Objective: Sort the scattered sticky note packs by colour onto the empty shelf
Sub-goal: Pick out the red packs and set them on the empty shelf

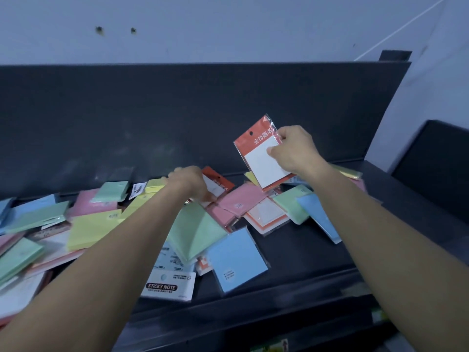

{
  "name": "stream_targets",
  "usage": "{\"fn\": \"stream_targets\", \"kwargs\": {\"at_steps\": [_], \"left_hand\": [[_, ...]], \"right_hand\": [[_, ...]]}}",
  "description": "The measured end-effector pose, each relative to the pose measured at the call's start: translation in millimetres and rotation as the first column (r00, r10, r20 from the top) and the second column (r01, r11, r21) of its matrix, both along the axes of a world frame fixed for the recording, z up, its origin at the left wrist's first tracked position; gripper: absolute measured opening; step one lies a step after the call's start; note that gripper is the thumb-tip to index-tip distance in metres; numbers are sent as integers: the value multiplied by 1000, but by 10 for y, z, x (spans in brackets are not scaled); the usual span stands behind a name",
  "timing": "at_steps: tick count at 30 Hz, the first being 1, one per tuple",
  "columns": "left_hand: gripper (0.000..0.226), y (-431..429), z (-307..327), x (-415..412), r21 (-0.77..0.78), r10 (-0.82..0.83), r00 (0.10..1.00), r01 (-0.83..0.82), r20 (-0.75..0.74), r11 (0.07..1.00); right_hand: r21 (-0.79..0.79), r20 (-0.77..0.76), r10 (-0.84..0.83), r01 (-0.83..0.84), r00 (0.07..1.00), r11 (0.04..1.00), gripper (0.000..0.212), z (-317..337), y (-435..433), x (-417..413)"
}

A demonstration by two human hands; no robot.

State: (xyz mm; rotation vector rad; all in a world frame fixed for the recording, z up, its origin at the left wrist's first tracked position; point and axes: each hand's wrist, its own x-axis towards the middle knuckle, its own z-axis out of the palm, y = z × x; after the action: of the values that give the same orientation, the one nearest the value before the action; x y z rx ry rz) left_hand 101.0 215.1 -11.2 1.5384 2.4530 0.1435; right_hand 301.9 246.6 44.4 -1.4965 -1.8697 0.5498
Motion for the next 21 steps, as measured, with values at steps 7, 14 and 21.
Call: {"fn": "stream_targets", "kwargs": {"at_steps": [7,14,21], "left_hand": [[8,-32,384,36,382,-76,972,-14,221,924],[14,-254,706,759,645,-463,704,9,539,764],[17,-747,707,2002,710,-744,301,233,597,664]], "right_hand": [[66,-43,-105,108,994,992,18,130,-222,255],[227,-189,-412,447,892,865,19,286,-773,886],[257,-250,-742,782,621,568,14,269,-1944,1900]]}}
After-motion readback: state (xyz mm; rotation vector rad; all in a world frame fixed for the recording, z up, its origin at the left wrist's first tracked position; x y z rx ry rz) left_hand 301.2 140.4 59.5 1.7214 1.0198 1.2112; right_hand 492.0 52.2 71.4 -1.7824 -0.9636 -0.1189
